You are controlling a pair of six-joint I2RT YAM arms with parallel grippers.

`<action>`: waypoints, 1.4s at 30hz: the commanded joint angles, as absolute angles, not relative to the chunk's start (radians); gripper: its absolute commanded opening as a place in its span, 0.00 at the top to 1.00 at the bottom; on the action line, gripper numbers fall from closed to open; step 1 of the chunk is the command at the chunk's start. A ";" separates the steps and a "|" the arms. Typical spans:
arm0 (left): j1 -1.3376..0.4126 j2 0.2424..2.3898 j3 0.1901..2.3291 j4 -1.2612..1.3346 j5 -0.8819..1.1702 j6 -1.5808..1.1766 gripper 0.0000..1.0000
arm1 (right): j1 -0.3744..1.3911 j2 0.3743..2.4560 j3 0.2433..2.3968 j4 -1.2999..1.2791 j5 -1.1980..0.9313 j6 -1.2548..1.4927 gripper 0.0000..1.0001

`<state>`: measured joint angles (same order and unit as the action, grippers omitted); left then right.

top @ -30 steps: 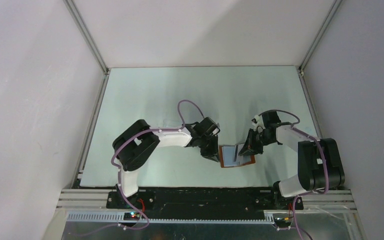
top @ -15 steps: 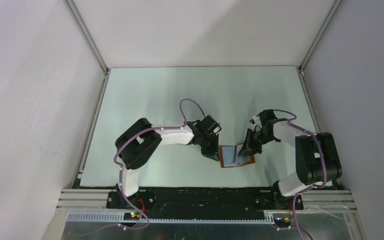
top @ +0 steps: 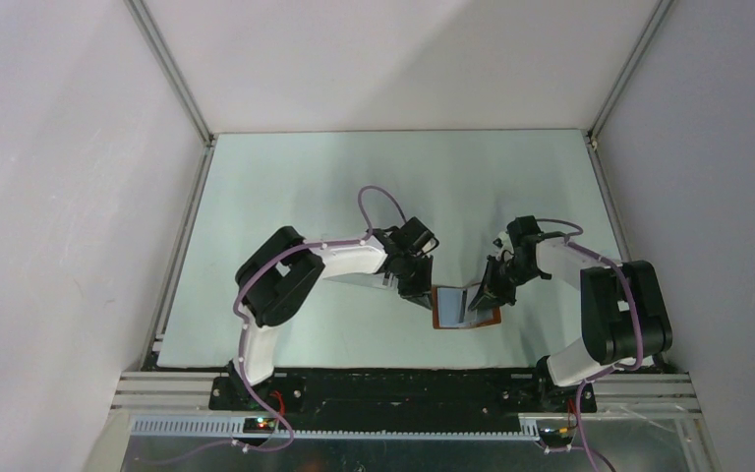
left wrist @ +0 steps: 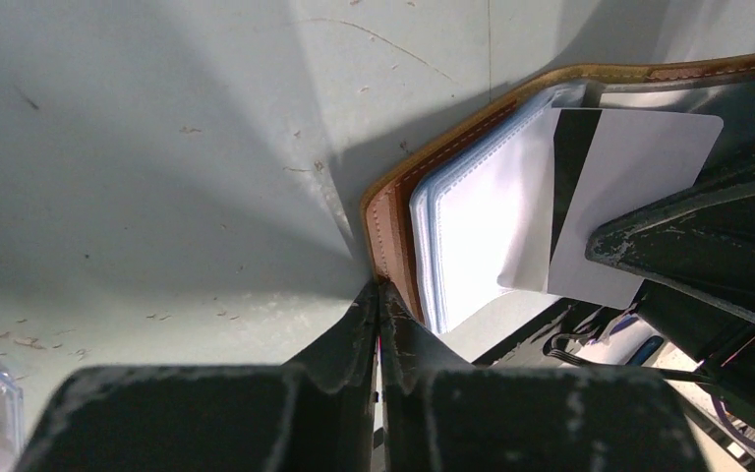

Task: Put the credit cards into the card holder
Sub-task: Insert the credit card into the card holder.

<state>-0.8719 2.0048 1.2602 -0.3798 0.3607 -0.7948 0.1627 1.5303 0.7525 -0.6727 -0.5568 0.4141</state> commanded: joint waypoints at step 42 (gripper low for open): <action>-0.848 2.092 1.350 -0.500 0.250 -0.667 0.93 | 0.257 1.646 0.919 -0.765 -0.454 0.280 0.45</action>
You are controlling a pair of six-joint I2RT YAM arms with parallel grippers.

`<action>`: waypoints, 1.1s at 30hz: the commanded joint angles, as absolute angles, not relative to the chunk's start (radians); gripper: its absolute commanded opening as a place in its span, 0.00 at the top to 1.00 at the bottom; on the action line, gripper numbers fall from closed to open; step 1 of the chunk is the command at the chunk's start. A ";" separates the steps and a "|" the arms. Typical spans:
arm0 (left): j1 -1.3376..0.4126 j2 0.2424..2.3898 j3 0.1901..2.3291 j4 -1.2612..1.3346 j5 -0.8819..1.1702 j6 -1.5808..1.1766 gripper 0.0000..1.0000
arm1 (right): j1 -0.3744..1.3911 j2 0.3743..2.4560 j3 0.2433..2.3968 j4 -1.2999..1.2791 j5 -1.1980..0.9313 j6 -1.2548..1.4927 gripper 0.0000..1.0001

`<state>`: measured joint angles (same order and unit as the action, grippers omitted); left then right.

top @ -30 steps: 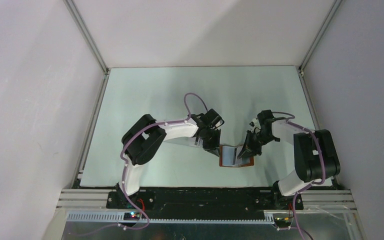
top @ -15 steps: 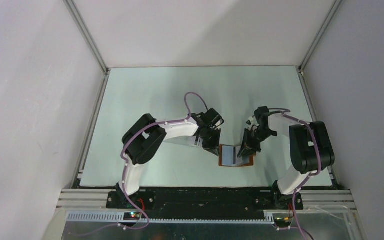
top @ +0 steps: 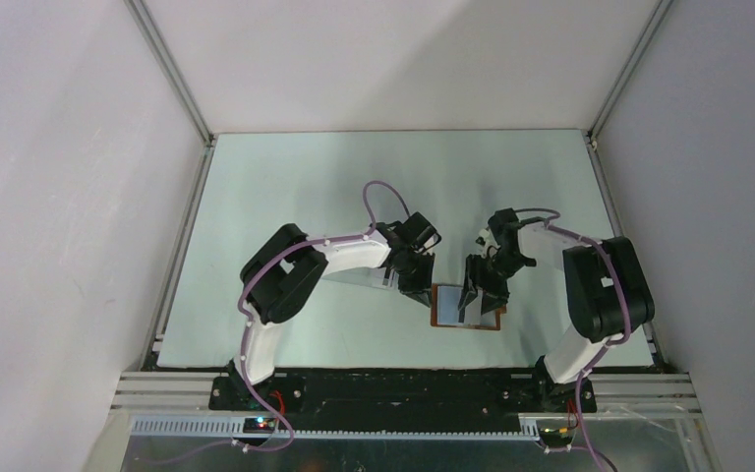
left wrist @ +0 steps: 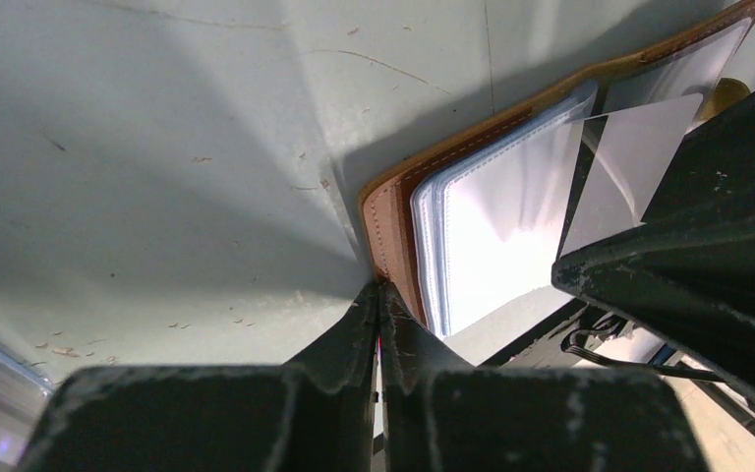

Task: Put the credit cards into the card holder
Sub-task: Insert the credit card into the card holder.

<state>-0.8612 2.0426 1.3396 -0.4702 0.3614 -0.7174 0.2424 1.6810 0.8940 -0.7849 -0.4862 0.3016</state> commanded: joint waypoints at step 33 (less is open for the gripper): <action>-0.850 2.074 1.366 -0.513 0.277 -0.684 0.93 | 0.386 1.774 1.008 -0.645 -0.715 0.396 0.38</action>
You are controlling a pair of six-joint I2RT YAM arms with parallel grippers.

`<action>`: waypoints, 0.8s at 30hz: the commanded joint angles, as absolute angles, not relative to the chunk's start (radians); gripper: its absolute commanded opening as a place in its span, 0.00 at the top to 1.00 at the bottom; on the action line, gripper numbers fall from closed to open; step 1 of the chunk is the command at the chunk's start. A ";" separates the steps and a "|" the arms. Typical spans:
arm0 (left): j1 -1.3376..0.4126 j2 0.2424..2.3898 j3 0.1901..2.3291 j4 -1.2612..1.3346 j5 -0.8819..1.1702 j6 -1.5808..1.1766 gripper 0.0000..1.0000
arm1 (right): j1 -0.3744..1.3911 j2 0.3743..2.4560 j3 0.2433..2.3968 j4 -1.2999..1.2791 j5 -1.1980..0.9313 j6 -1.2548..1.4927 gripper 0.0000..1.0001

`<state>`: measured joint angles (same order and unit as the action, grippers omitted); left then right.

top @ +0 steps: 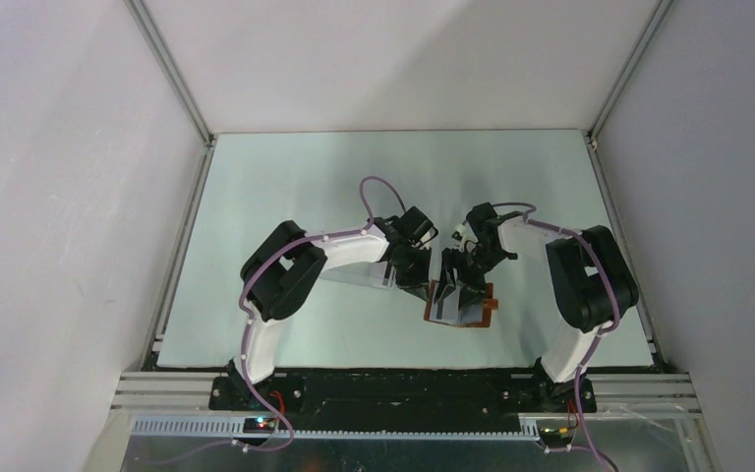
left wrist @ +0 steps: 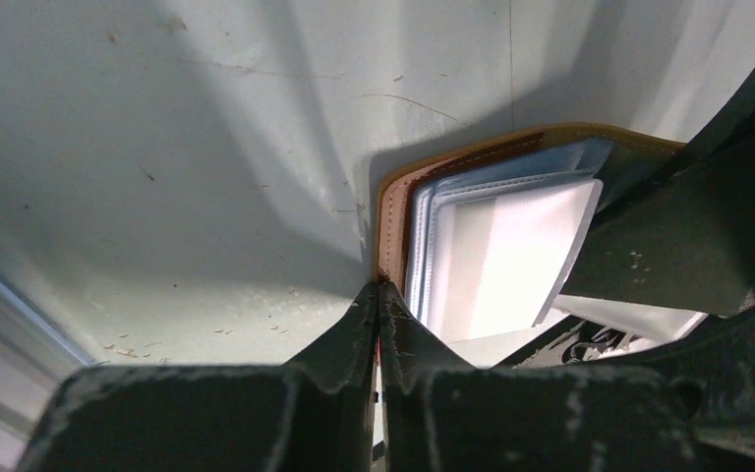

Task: Put the credit cards into the card holder
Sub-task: Insert the credit card into the card holder.

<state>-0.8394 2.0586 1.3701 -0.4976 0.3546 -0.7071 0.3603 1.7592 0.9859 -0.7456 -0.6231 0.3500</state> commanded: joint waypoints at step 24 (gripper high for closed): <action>-0.816 1.779 1.338 -0.512 0.261 -0.702 0.47 | 0.409 1.671 1.099 -0.841 -0.494 0.308 0.21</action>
